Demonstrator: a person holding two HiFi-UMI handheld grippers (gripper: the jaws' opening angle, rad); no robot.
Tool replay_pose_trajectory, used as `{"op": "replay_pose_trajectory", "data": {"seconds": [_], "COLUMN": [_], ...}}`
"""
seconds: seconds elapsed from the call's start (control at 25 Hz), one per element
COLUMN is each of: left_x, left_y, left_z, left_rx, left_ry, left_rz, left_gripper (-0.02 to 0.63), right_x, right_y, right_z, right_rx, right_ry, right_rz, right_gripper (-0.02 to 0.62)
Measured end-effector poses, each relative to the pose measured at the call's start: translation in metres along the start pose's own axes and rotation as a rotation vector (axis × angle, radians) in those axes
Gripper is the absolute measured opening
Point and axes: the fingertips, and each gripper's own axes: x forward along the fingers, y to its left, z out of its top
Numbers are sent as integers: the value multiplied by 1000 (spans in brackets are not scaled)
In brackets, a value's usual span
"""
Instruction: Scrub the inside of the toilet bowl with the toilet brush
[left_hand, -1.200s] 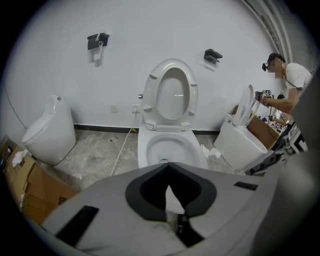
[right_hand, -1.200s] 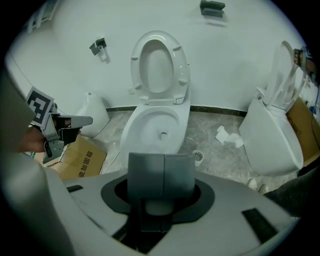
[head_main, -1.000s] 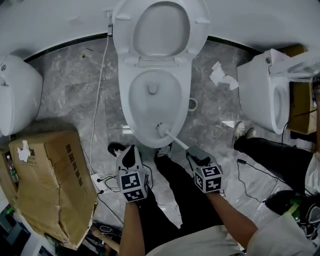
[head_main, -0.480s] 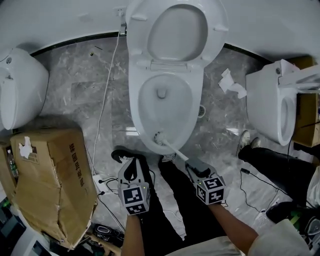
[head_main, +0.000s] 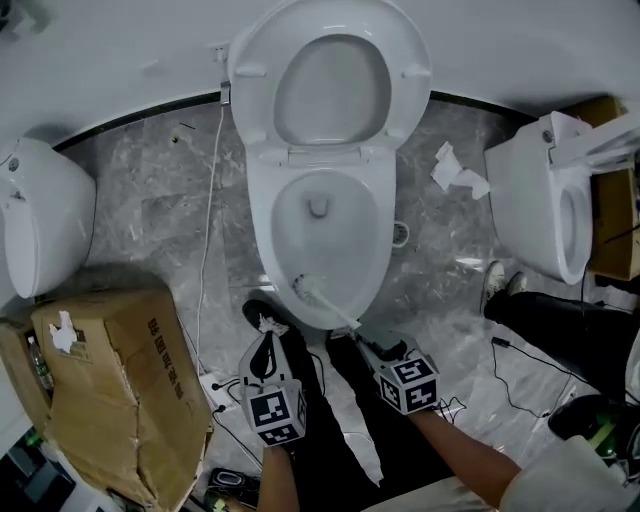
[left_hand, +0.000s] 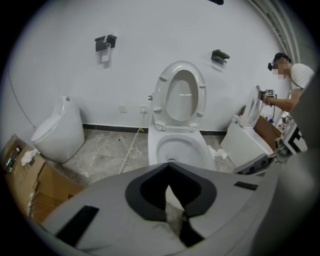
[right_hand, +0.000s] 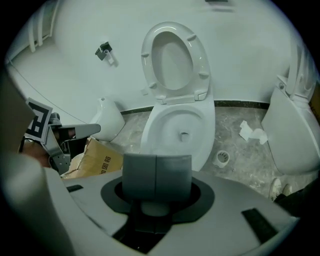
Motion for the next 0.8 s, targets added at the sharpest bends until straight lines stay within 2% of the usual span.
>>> {"op": "replay_pose_trajectory", "data": {"seconds": [0.44, 0.6, 0.8], "left_x": [35, 49, 60], "left_y": [0, 5, 16], "left_z": [23, 39, 71], "left_rx": [88, 98, 184], "left_ry": [30, 46, 29], "left_rz": [-76, -130, -175], "left_gripper": [29, 29, 29], "right_x": [29, 33, 38], "right_y": [17, 20, 26], "right_z": [13, 20, 23], "right_rx": [144, 218, 309], "right_ry": [-55, -70, -86], "right_rz": [7, 13, 13], "right_gripper": [175, 176, 176]}}
